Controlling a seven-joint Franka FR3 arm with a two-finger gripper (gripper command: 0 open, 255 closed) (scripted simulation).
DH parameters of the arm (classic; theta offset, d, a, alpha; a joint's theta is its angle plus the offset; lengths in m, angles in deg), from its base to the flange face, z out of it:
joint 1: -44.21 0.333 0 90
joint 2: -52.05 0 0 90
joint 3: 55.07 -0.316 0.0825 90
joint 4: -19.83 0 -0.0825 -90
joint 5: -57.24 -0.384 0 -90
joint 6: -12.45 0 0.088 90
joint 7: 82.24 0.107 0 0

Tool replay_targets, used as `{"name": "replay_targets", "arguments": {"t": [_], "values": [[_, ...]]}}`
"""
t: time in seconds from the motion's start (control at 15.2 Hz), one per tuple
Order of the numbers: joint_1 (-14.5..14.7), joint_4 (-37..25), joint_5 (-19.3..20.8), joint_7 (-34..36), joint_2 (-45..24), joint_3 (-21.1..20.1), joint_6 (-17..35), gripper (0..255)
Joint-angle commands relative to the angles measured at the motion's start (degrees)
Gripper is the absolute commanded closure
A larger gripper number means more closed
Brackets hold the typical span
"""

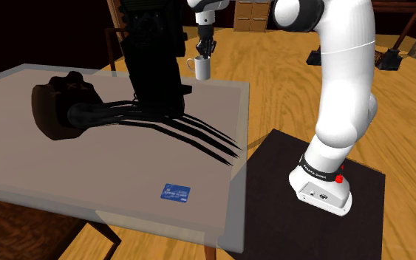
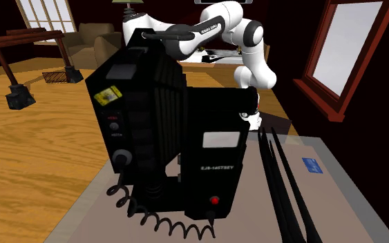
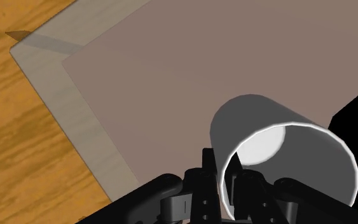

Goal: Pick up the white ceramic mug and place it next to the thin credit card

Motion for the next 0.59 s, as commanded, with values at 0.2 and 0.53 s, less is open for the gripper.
{"name": "replay_targets", "arguments": {"t": [0.2, 0.53], "values": [[-0.2, -4.3, -0.1, 0.0, -0.1, 0.0, -4.0, 255], [-0.4, -9.4, -0.2, 0.0, -0.9, 0.0, -8.2, 255]]}}
